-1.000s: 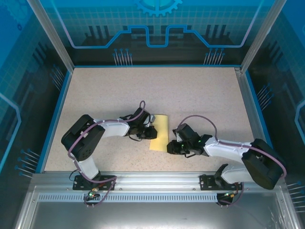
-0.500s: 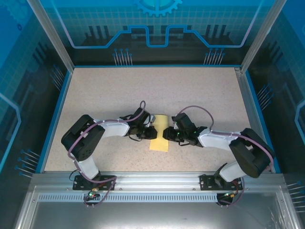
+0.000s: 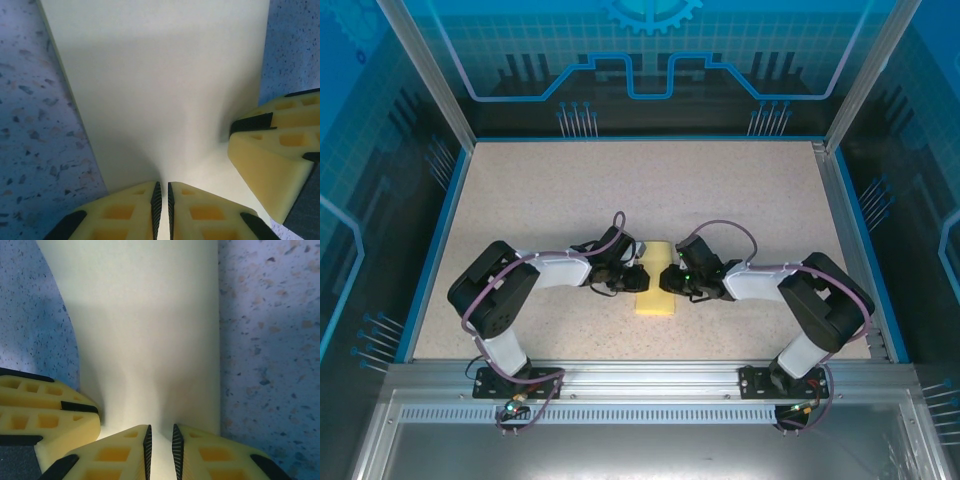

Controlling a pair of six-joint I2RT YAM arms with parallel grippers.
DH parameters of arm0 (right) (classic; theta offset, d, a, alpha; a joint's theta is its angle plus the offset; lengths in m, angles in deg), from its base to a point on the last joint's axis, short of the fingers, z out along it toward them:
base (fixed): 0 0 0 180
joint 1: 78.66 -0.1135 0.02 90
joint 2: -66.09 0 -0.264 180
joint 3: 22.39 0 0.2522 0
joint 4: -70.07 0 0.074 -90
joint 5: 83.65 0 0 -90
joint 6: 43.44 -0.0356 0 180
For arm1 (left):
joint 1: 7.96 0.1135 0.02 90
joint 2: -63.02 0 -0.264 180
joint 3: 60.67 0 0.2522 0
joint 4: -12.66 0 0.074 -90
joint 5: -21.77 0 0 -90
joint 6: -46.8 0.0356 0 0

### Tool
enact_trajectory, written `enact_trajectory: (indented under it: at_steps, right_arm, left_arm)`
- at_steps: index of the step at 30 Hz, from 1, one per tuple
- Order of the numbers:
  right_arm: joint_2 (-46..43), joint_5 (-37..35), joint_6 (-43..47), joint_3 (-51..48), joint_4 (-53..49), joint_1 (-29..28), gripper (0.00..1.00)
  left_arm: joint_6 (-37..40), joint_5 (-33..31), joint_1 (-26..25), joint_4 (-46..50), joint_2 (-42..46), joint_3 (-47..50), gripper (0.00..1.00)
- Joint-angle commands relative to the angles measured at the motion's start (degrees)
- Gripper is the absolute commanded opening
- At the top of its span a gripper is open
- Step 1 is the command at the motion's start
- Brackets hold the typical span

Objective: Fold a paper plane with a square sheet of paper (pick it up from the middle)

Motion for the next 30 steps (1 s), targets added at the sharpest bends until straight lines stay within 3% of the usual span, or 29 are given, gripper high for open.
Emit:
enact_trajectory:
  at_steps: [1,8,16,24,30]
  right_arm:
    - [-0.36,-8.33,2.88,0.19,-8.23,1.41,0.22]
    - [-4.99,-14.3,5.88,0.03,-16.24,1.54,0.22]
    - [-9.57,-5.05,3.27,-1.04,-4.58,0.28,0.21]
    - [-1.68,0.83,0.09,1.37,4.08,-0.51,0.19]
    - [3.4,0.8,-0.25,2.98,5.22,0.03,0.19]
  left_arm:
    - [1.31,-4.25,-0.15,5.76,-0.82,2.5,0.17]
    - [1.4,-4.63,-0.18,5.72,-1.13,2.4,0.17]
    - [1.33,-4.4,-0.16,5.69,-1.52,2.26,0.17]
    - [0.96,-3.88,-0.18,5.07,-1.47,2.27,0.17]
    - [1.17,-3.92,-0.13,5.17,-0.65,3.01,0.17]
